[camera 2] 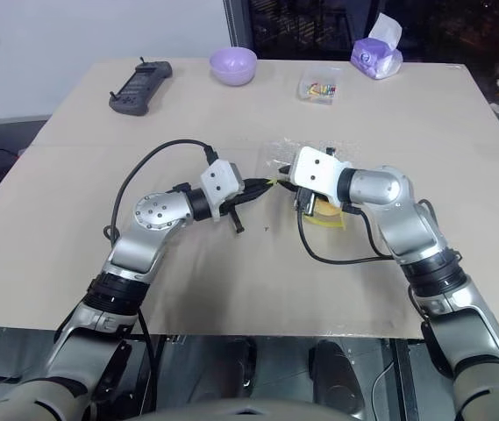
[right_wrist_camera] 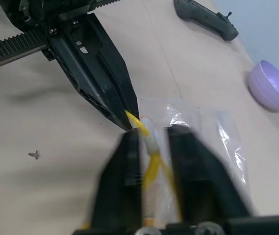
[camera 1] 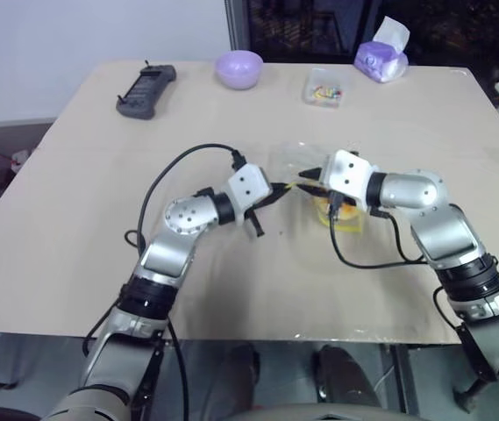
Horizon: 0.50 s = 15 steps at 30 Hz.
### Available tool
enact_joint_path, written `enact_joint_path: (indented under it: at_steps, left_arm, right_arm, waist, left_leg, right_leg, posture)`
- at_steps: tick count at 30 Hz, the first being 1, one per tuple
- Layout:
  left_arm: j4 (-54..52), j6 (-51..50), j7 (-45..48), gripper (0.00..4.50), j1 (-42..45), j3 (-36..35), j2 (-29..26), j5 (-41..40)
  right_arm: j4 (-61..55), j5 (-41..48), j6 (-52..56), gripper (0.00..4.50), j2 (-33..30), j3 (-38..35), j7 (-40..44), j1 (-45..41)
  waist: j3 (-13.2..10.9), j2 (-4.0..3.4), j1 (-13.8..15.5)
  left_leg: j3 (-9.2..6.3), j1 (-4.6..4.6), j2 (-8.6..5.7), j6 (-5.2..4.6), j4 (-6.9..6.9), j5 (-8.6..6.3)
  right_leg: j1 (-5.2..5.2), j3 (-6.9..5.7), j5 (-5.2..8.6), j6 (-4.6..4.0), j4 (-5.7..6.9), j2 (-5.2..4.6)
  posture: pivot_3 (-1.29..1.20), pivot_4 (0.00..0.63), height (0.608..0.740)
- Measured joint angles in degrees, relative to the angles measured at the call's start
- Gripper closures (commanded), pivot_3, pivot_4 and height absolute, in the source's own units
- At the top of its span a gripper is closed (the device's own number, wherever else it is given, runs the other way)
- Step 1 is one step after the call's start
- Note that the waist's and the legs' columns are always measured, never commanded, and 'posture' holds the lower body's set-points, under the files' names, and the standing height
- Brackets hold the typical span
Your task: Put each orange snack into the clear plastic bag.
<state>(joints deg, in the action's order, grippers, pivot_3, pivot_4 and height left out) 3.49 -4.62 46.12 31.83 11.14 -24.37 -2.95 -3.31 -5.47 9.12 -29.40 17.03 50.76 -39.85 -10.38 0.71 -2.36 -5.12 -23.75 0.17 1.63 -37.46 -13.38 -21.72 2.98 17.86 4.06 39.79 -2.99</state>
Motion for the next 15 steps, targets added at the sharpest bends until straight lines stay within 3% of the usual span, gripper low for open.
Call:
enact_joint_path:
  at_steps: [15]
  left_arm:
    - [0.0, 0.0, -0.2, 4.5, -0.1, 0.1, 0.0, 0.5]
  right_arm:
    - [1.2, -2.1, -2.2, 4.27, 0.1, 0.3, -0.1, -0.1]
  waist:
    - [0.0, 0.0, 0.0]
  left_leg:
    - [0.0, 0.0, 0.0, 0.0, 0.0, 0.0]
  right_leg:
    - [0.0, 0.0, 0.0, 0.0, 0.0, 0.0]
  posture:
    - [0.0, 0.15, 0.74]
